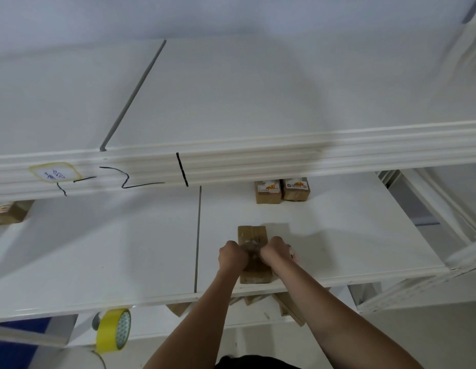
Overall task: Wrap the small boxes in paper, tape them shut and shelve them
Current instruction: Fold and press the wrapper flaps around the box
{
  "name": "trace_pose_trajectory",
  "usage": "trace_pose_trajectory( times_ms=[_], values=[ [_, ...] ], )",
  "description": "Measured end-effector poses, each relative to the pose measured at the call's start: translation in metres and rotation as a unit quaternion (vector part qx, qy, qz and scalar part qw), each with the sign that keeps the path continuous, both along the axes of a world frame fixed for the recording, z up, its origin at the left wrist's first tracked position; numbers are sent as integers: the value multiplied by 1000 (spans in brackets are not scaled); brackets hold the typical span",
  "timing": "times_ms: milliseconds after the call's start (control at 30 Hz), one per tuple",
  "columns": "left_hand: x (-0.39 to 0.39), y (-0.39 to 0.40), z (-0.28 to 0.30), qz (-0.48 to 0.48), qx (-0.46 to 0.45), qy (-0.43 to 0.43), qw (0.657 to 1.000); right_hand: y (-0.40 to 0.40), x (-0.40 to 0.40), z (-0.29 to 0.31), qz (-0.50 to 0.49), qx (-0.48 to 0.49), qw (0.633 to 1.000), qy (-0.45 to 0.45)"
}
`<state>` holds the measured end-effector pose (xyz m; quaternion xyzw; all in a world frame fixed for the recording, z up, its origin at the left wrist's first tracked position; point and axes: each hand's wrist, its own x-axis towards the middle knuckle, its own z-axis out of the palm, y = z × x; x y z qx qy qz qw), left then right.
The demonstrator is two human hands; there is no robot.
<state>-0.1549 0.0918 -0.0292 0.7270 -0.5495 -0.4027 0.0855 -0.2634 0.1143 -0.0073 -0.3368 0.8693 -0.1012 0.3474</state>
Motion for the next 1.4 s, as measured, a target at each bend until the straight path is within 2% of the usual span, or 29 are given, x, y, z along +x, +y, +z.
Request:
trace_pose_trajectory(
  times_ms=[200, 333, 400, 433, 500, 567, 667, 733, 833, 1000, 1200, 1400],
  values=[
    [3, 2, -8, 51, -11, 1, 999, 2, -4, -3, -24, -36, 999, -6],
    [6, 1, -5, 56, 10, 40, 998, -10, -16, -1, -14, -22, 998, -53],
    [12, -1, -1, 69, 33, 110, 991, -11, -24, 10, 15, -43, 995, -88],
    [15, -3, 3, 84, 49, 172, 980, -9, -26, 16, 27, -71, 990, -121],
    [25, -5, 14, 115, 81, 320, 937, -3, -28, 21, 36, -129, 971, -199],
    [34, -6, 25, 98, 102, 403, 904, 2, -23, 26, 36, -144, 960, -236],
    [40, -7, 35, -10, 100, 383, 918, 0, -11, 27, 32, -162, 953, -255],
    [38, -7, 39, -37, 87, 391, 916, -1, -4, 28, 34, -189, 954, -232],
    [27, -7, 43, 9, 76, 410, 909, 2, 2, 29, 35, -218, 954, -203],
    [10, -6, 43, 39, 0, 340, 940, 4, 6, 31, 18, -256, 945, -202],
    [-2, -2, 43, 68, -61, 312, 946, 3, 9, 34, 10, -293, 944, -149],
    [2, -1, 37, 101, -16, 328, 939, 1, 8, 32, 0, -242, 956, -164]
  ],
)
